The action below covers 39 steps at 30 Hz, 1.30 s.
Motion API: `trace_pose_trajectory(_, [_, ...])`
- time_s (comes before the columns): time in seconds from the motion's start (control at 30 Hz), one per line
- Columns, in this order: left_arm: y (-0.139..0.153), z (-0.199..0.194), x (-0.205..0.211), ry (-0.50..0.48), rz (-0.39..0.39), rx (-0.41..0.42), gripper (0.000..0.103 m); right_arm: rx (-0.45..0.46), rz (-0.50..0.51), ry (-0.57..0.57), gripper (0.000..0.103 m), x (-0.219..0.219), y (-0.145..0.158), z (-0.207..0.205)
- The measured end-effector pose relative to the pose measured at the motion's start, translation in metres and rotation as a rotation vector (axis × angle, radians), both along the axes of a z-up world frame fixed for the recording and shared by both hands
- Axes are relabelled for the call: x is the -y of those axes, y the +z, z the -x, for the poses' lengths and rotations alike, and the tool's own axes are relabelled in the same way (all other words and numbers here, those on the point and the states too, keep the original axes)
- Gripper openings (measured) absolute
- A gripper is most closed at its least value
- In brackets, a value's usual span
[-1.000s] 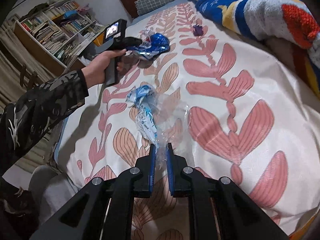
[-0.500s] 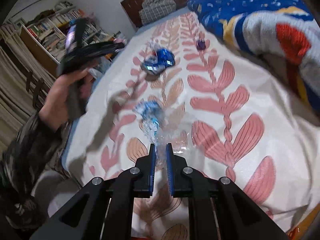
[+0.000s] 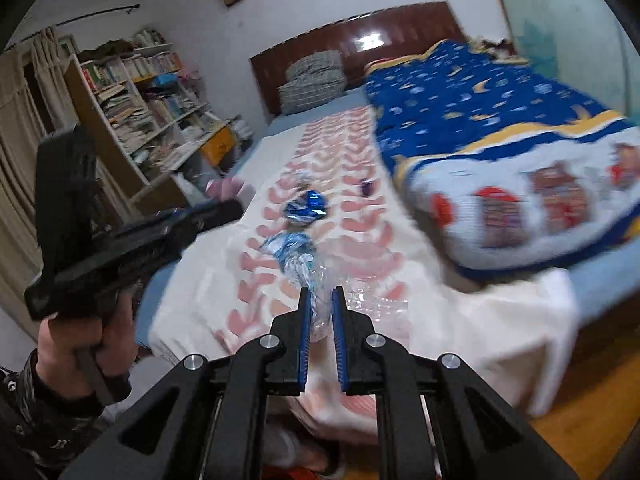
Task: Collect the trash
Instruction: 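Carry bottle and foil over the red basket and open both grippers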
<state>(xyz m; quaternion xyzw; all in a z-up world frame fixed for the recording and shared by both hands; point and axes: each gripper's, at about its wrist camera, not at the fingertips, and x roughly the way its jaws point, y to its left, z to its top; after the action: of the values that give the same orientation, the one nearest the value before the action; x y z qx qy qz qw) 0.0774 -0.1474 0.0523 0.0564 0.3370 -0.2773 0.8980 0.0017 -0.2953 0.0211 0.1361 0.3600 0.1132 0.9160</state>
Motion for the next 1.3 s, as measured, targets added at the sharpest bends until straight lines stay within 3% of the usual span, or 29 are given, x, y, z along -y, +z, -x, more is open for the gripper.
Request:
trace_pose_trajectory(0.13, [-0.016, 0.043, 0.050, -0.120, 0.001, -0.041, 0.020, -0.033, 0.072, -0.140, 0.012, 0.050, 0.012, 0.056])
trace_pose_trajectory(0.27, [-0.039, 0.078, 0.093, -0.215, -0.004, -0.101, 0.021, -0.079, 0.089, -0.301, 0.012, 0.104, 0.004, 0.112])
trace_pose_trajectory(0.4, [-0.080, 0.108, 0.137, -0.306, -0.070, -0.168, 0.021, -0.151, 0.073, -0.387, 0.012, 0.140, -0.030, 0.145])
trace_pose_trajectory(0.5, [-0.126, 0.129, 0.165, -0.370, -0.131, -0.231, 0.021, -0.229, 0.040, -0.423, 0.012, 0.157, -0.075, 0.160])
trace_pose_trajectory(0.77, [-0.233, 0.133, 0.192, -0.375, -0.296, -0.346, 0.022, -0.447, -0.053, -0.486, 0.012, 0.171, -0.238, 0.170])
trace_pose_trajectory(0.87, [-0.258, 0.132, 0.197, -0.367, -0.339, -0.358, 0.022, -0.492, -0.113, -0.519, 0.012, 0.174, -0.282, 0.174])
trace_pose_trajectory(0.97, [-0.280, 0.132, 0.200, -0.373, -0.379, -0.387, 0.022, -0.513, -0.137, -0.547, 0.012, 0.176, -0.305, 0.175])
trace_pose_trajectory(1.3, [-0.284, 0.133, 0.207, -0.401, -0.366, -0.410, 0.025, -0.549, -0.119, -0.539, 0.012, 0.162, -0.322, 0.149])
